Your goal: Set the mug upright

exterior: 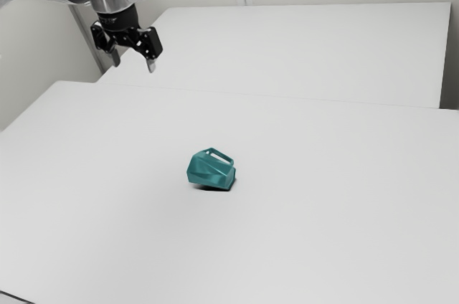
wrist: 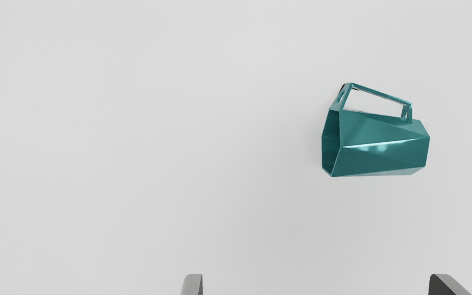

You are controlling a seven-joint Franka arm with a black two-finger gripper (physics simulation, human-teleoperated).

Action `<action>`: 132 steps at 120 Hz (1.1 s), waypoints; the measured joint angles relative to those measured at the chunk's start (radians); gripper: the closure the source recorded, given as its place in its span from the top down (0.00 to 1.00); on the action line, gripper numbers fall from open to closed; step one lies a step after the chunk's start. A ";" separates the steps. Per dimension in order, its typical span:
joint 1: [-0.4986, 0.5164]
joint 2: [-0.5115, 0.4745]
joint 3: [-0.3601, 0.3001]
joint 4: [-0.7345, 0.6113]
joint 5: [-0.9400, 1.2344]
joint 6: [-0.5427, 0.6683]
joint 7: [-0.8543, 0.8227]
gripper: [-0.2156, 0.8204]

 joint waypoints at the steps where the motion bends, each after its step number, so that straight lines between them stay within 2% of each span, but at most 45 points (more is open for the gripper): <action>1: 0.000 0.000 0.000 0.000 0.000 0.001 0.001 0.79; 26: -0.002 -0.022 0.010 -0.024 -0.072 0.050 0.013 0.79; 46: 0.001 -0.197 0.036 -0.352 -0.244 0.204 0.020 0.79; 64: 0.003 -0.272 0.049 -0.548 -0.388 0.363 0.032 0.79; 78: 0.003 -0.282 0.072 -0.667 -0.523 0.484 0.063 0.79; 93: 0.003 -0.285 0.128 -0.778 -0.711 0.577 0.120 0.79; 116: 0.004 -0.279 0.171 -0.900 -0.957 0.663 0.231 0.79; 132: 0.004 -0.244 0.252 -0.928 -1.048 0.674 0.324 0.79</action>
